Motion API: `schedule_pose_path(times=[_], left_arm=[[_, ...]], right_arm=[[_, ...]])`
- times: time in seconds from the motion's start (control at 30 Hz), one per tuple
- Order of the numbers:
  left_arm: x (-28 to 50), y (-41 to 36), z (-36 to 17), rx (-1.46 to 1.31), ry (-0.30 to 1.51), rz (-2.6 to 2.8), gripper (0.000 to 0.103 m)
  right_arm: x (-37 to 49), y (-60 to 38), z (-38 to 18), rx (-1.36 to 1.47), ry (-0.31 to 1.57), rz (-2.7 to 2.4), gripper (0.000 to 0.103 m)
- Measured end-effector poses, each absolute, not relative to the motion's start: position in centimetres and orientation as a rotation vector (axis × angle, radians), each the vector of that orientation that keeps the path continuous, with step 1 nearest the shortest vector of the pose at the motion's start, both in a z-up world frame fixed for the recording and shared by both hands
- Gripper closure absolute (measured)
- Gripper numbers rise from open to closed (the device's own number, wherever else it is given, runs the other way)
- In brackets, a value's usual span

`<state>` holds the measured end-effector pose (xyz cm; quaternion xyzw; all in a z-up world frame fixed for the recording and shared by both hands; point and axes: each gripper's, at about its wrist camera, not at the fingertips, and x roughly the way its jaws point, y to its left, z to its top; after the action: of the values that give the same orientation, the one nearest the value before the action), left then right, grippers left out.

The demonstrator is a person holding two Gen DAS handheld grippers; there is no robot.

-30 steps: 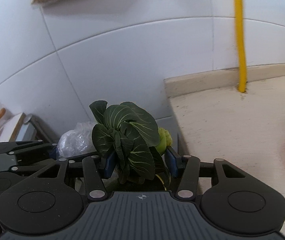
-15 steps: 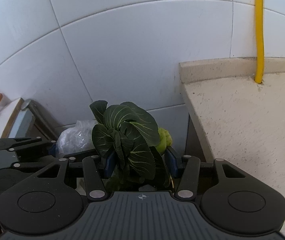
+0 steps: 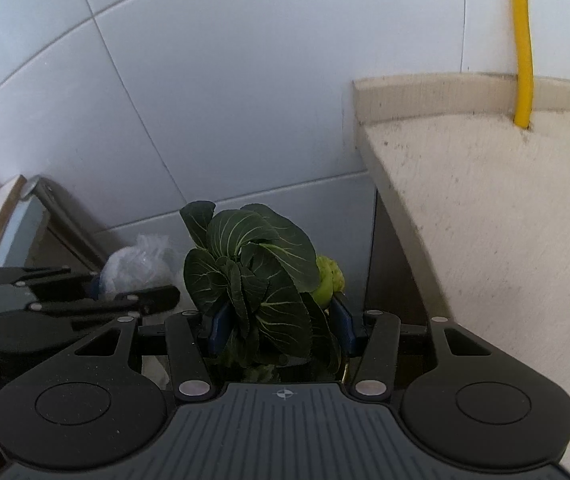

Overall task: Collect trash
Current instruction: 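Carry the plastic bag and green vegetable down over the trash bin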

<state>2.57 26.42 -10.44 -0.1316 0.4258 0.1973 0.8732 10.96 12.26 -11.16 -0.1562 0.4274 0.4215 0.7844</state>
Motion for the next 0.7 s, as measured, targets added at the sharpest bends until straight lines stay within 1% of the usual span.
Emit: schedule_pose_path(times=[0.1,0.7], left_arm=[[2.9,26.6,-10.9,-0.275,0.923,0.419,0.080],[3.5,27.3,-11.8,-0.279,0.975,0.448,0.080]], right_arm=[[10.9,12.4,-11.8,-0.340,0.936,0.903,0.045],[11.2,13.5,-14.5,-0.361,1.009,0.867,0.045]])
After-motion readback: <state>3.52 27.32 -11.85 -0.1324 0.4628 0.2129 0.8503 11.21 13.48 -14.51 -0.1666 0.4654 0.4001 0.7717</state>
